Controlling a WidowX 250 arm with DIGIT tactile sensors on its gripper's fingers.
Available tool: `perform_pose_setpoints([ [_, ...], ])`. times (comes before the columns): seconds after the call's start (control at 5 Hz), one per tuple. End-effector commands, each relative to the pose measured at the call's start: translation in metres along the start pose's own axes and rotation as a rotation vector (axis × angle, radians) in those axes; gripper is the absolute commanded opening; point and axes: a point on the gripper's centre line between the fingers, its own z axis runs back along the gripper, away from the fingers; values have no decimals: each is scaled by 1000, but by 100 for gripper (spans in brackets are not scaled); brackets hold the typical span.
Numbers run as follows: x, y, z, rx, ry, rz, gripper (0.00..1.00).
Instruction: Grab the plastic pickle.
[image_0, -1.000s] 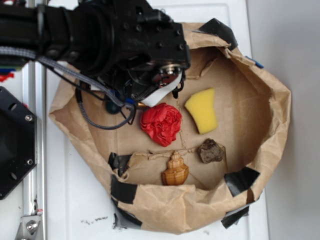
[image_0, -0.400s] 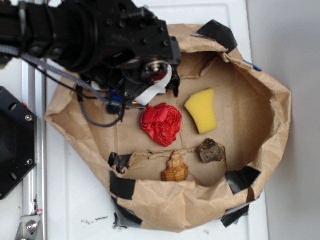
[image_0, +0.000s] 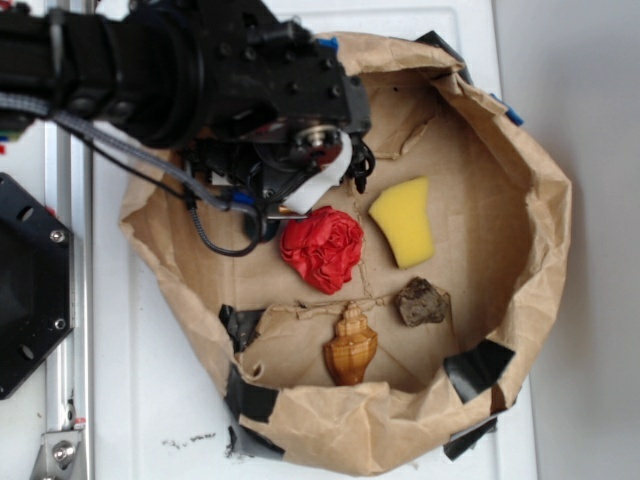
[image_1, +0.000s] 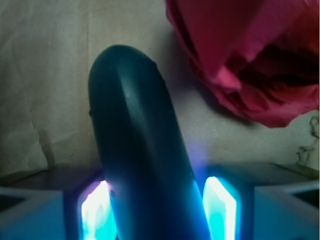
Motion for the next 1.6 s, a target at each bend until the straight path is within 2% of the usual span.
perform_pose_setpoints([
  [0.0,1,-5,-3,-28,-8,-8,0],
  [0.2,0,1,6,-21,-14,90,0],
  [0.4,0,11,38,-74,-97,330,0],
  [0.6,9,30,75,-157,-165,572,0],
  [0.8,14,32,88,-196,-202,820,0],
  [1.0,21,23,110,-201,-292,1057,0],
  [1.2,31,15,124,-160,-384,1291,0],
  [1.4,46,10,146,-16,-513,1472,0],
])
